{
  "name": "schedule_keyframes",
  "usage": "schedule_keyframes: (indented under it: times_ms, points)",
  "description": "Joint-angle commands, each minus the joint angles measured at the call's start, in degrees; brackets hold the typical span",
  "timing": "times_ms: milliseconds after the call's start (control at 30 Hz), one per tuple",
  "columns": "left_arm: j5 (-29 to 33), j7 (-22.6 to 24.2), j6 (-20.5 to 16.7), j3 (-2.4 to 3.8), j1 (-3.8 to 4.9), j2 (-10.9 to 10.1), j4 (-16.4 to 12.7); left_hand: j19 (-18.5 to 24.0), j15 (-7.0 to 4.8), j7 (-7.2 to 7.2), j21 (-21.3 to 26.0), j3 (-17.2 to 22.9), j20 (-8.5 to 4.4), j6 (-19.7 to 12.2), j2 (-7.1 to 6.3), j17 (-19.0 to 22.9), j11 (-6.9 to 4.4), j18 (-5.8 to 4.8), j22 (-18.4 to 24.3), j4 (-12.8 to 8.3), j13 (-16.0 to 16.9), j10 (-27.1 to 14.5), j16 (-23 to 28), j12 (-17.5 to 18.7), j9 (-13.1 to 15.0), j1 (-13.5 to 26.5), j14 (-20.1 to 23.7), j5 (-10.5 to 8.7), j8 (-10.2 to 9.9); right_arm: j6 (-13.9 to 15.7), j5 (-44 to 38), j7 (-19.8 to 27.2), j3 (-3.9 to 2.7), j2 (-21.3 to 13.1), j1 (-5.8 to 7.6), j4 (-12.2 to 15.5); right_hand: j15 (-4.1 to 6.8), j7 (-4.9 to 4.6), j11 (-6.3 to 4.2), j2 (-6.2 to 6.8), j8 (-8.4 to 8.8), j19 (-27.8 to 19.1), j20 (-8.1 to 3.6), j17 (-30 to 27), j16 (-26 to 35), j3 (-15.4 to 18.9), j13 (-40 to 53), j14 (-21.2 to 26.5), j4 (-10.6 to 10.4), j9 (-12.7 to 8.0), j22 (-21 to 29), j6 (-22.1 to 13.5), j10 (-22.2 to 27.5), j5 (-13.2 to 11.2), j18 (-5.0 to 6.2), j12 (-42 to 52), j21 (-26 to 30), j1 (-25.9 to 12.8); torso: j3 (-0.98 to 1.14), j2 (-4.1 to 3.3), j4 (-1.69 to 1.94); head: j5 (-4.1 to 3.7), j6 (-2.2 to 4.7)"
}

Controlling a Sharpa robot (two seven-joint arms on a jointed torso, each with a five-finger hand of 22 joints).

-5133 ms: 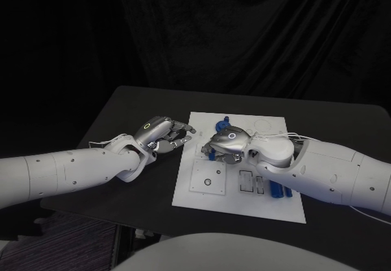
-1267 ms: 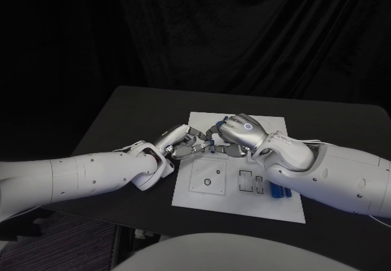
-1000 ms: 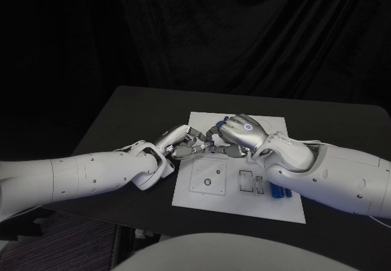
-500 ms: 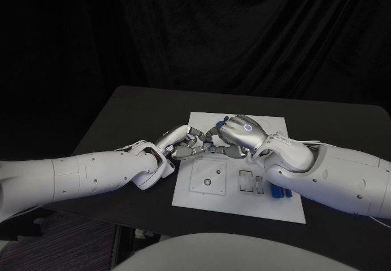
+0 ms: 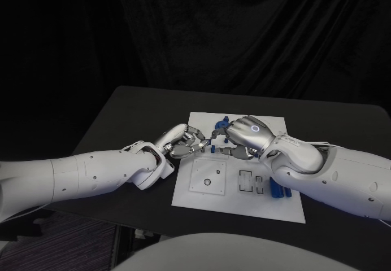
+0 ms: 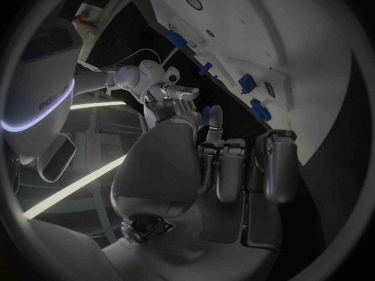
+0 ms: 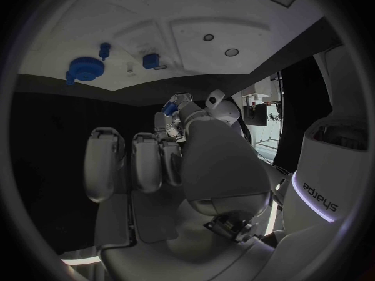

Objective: Assemble the parts on the task board

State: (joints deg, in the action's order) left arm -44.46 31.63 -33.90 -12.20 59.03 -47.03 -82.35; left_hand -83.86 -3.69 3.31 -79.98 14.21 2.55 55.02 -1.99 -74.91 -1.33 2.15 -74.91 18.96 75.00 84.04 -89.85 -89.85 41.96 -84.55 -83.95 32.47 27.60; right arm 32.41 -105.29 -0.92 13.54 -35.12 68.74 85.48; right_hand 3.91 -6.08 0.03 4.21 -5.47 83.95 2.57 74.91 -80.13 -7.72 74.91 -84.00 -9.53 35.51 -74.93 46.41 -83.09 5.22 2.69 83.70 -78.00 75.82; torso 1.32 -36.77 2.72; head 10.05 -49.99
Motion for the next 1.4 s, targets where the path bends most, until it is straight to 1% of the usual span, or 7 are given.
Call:
schedule_keyframes:
  times_ms: [33,367,633,767,900,1233,1400]
  points:
    - [3.8,-1.1,1.5,0.05,-0.10,-0.2,-0.3,-1.0,-0.22,-0.50,0.1,3.5,-0.05,-0.7,-0.59,-15.1,0.04,0.17,-12.0,-3.1,15.0,6.0,-0.1,-0.1,0.3,-0.3,-6.1,0.52,0.3,-0.3,-0.2,-1.7,-0.03,-1.1,0.00,0.8,-0.60,-0.10,0.51,-0.04,0.55,0.8,0.35,1.0,0.2,0.0,6.3,-2.7,-0.3,-0.4,-11.3,-0.7,0.1,-0.4,0.13,-0.3,0.3,-0.6,0.02,0.04,-0.05,0.00,-0.01]
    - [1.5,-8.6,2.8,0.06,0.75,-2.1,-2.5,-1.2,-0.25,-0.46,-0.3,4.4,-0.07,-0.8,-1.06,-15.1,0.04,0.08,-12.2,-3.5,15.0,6.0,-0.1,-0.1,1.1,-0.4,-6.1,1.97,0.5,0.9,-0.2,-3.1,0.21,-8.3,2.58,5.0,-0.80,-0.33,0.69,-0.50,1.67,0.4,0.61,0.0,1.0,0.4,5.7,-2.4,-1.0,-2.1,-11.0,-2.6,0.5,-0.9,0.37,-0.7,1.5,-1.0,0.16,0.14,-0.19,-0.59,-0.01]
    - [-9.8,-28.0,15.7,0.06,8.24,-2.0,-3.6,-1.7,-0.36,-0.47,-1.3,5.4,-0.17,-0.9,-1.57,-15.1,-0.04,-0.11,-12.4,-4.0,15.0,6.0,-0.1,-0.1,2.3,0.0,-6.1,3.68,0.9,0.5,-0.2,-4.5,0.58,-16.4,7.18,10.6,-0.72,-0.10,0.53,-1.39,1.26,0.3,0.59,-0.3,1.3,0.3,5.6,-2.3,-1.5,-2.8,-10.9,-1.2,0.6,-0.5,0.44,-0.8,1.8,-1.2,0.47,0.01,-0.31,-1.86,-0.01]
    - [-12.2,-36.8,24.8,0.06,11.63,-0.9,-3.1,-1.6,-0.39,-0.45,-1.0,5.7,-0.20,-1.1,-1.47,-15.1,-0.05,-0.05,-12.3,-4.1,15.0,6.0,-0.1,-0.1,2.6,0.1,-6.1,3.37,0.9,0.2,0.2,-4.3,0.62,-18.7,8.00,12.0,-0.61,0.09,0.38,-1.65,1.19,0.2,0.53,-0.6,1.5,0.2,5.6,-2.2,-1.6,-3.1,-10.9,-0.7,0.6,0.1,0.47,-0.8,2.0,-1.1,0.43,-0.05,0.12,-2.98,-0.01]
    - [-13.3,-43.1,30.9,0.07,14.05,0.9,-1.9,-1.6,-0.40,-0.44,-0.9,6.0,-0.22,-1.3,-1.32,-15.1,-0.04,0.00,-12.3,-4.3,15.0,6.0,-0.1,-0.1,2.9,0.3,-6.1,3.01,0.9,0.4,2.1,-3.1,0.64,-20.6,8.42,12.4,-0.35,0.27,0.15,-2.11,0.52,0.6,0.26,0.0,1.0,-0.2,6.7,-2.5,-1.6,-3.8,-11.1,2.0,-0.4,1.6,0.32,0.1,1.4,-0.2,0.70,-0.18,-0.17,-3.45,-0.01]
    - [-14.0,-51.5,36.6,0.07,15.79,4.7,-0.4,-1.5,-0.43,-0.36,-0.6,7.5,-0.27,-1.8,-0.97,-15.1,-0.01,0.06,-12.2,-5.4,15.0,6.0,-0.1,-0.1,3.8,0.8,-6.1,1.89,0.8,-0.4,4.3,-3.1,0.67,-21.7,8.51,11.7,-0.52,0.12,0.37,-2.43,0.39,-0.2,0.33,-1.8,2.5,-0.4,5.9,-2.0,-1.9,-4.4,-10.5,3.3,0.2,2.0,0.71,-0.5,3.3,0.0,1.81,-0.69,-1.59,-4.35,-0.01]
    - [-14.1,-55.3,37.5,0.07,15.92,5.8,0.0,-1.8,-0.53,-0.39,-0.9,8.8,-0.36,-1.8,-1.10,-15.1,-0.08,0.00,-12.2,-6.5,15.0,6.0,-0.1,-0.1,4.6,1.8,-6.1,2.01,0.9,-0.5,4.7,-3.2,0.67,-21.9,8.43,11.7,-0.53,0.12,0.38,-2.46,0.40,-0.3,0.34,-2.0,2.6,-0.4,5.7,-1.9,-1.9,-4.5,-10.5,3.4,0.3,2.0,0.75,-0.7,3.5,0.0,2.28,-1.07,-1.67,-4.46,-0.01]
